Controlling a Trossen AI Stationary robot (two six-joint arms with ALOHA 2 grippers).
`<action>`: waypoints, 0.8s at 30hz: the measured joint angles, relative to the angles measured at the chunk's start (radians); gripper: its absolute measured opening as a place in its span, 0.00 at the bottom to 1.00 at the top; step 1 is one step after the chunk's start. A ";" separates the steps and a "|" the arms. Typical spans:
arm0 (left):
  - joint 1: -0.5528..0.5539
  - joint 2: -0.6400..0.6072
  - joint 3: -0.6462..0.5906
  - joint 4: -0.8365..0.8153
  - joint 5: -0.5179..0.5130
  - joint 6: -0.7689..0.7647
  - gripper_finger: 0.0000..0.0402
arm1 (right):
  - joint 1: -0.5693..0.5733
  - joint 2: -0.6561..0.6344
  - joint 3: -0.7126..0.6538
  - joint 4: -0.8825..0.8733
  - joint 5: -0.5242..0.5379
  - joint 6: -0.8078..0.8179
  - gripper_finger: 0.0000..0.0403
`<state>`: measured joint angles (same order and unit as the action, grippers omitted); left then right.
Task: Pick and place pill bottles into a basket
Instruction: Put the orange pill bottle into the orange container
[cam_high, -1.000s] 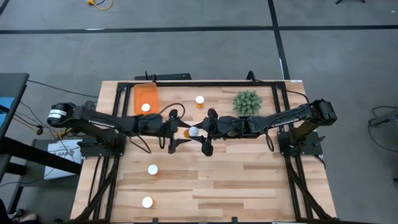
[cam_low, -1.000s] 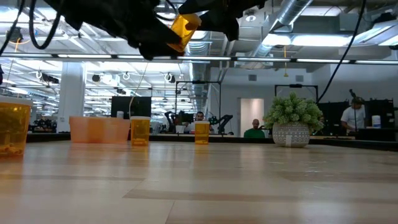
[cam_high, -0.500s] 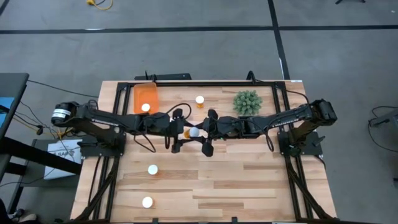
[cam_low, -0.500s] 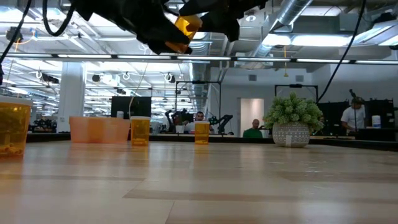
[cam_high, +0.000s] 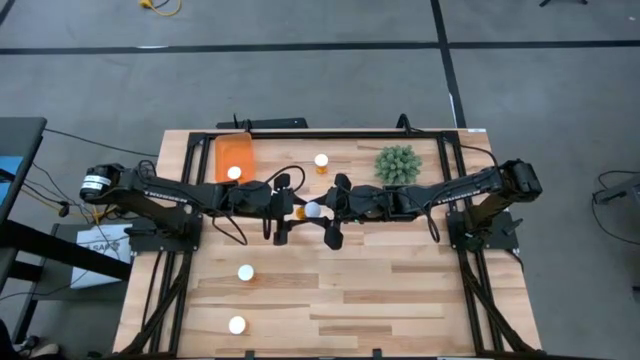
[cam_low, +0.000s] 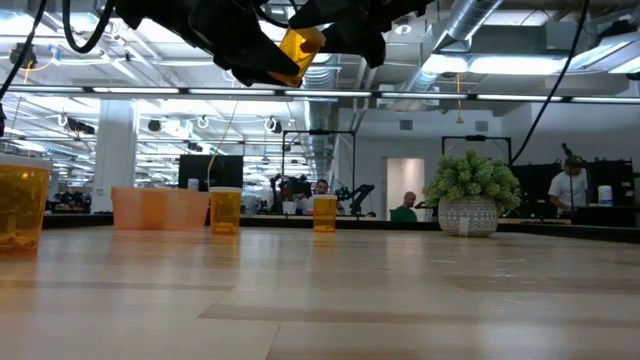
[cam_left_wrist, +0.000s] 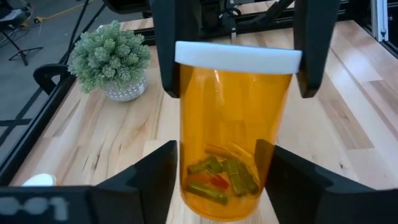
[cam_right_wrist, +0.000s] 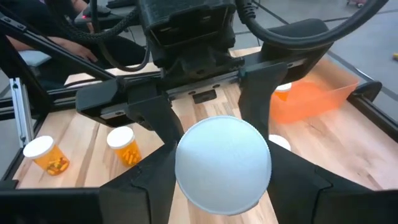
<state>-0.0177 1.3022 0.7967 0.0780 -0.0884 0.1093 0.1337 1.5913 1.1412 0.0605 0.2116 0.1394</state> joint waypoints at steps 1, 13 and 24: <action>0.000 0.000 0.000 0.000 0.000 0.000 0.49 | 0.000 0.000 0.000 0.000 0.002 -0.001 0.50; -0.001 0.000 0.000 -0.012 -0.050 0.011 0.45 | 0.003 -0.004 0.000 -0.068 0.012 0.002 0.57; 0.025 -0.097 -0.016 -0.034 -0.167 0.030 0.43 | 0.029 -0.022 0.000 -0.328 0.025 0.073 0.65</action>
<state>0.0073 1.2048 0.7807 0.0438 -0.2550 0.1398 0.1632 1.5691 1.1413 -0.2680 0.2369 0.2122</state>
